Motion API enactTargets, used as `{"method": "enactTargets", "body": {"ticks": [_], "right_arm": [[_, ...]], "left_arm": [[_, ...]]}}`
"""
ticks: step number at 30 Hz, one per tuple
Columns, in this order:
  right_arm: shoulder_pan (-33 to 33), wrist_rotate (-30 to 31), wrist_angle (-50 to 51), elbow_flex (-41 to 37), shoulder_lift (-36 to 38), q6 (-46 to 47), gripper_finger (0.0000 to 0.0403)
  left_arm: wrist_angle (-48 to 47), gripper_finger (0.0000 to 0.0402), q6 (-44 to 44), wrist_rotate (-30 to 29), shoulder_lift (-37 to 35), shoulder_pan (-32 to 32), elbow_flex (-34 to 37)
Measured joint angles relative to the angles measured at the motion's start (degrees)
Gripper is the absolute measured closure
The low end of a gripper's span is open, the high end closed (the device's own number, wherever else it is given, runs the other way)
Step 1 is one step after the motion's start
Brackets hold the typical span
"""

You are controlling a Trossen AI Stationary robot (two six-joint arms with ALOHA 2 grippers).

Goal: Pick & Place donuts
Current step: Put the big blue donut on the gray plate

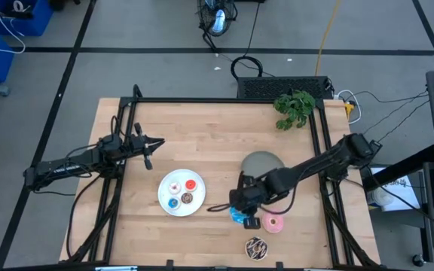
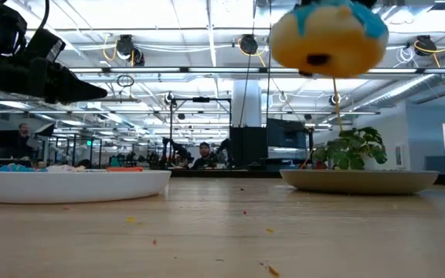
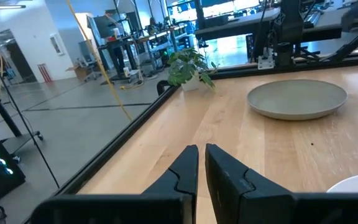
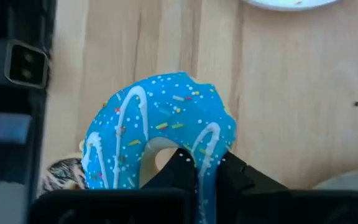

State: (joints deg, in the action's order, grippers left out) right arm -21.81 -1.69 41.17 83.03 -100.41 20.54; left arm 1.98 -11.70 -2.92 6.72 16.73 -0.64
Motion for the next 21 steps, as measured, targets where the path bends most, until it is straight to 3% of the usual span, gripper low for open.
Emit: {"method": "enactTargets", "body": {"ticks": [9, 21], "right_arm": [[1.4, -0.4, 5.7, 0.0, 3.5, 6.3, 0.0386], [2.1, -1.6, 9.0, 0.0, 3.5, 5.9, 0.0385]], "left_arm": [[0.0, 0.0364, 0.0, 0.0, 0.0, 0.0, 0.0], [0.0, 0.0364, 0.2, 0.0, 0.0, 0.0, 0.0]]}}
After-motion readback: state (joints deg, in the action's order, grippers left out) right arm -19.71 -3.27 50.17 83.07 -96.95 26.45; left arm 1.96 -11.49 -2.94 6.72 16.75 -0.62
